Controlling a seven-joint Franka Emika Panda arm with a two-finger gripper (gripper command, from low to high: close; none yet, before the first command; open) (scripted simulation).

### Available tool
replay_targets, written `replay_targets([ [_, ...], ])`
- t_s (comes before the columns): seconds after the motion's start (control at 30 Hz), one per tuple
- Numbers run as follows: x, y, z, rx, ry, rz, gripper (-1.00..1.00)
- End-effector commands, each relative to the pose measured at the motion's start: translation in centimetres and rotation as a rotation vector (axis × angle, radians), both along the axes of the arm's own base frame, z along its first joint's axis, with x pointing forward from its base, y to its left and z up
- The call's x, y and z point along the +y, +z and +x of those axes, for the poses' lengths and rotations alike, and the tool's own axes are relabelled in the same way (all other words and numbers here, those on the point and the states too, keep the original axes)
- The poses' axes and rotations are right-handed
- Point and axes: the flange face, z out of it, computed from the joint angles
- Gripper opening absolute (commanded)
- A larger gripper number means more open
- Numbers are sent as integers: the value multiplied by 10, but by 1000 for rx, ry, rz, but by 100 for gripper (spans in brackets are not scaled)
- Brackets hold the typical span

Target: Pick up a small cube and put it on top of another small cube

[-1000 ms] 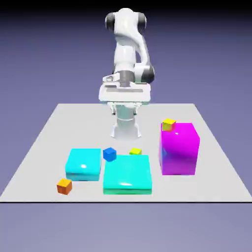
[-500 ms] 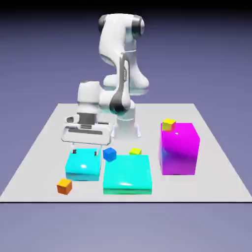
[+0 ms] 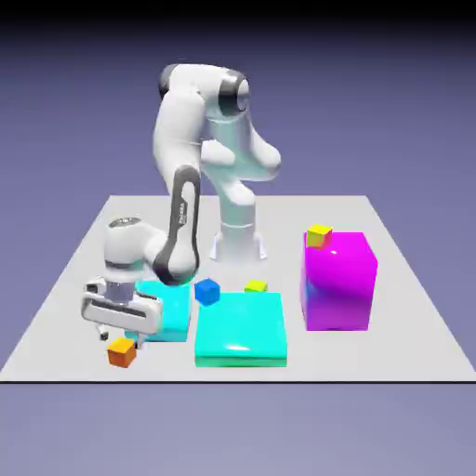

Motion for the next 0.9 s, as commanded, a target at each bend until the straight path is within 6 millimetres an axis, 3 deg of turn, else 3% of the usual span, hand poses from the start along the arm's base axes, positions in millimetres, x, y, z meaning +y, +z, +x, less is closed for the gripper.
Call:
replay_targets([
  [0.0, 0, 0, 0, 0, 0, 0, -100],
  [0.03, 0, 0, 0, 0, 0, 0, -100],
  [0.23, 7, 69, -12, 2, 21, 1, -100],
  [0.57, 86, 89, -11, 29, 611, 15, -100],
  [0.87, 153, 107, -23, 26, 1153, -3, -100],
])
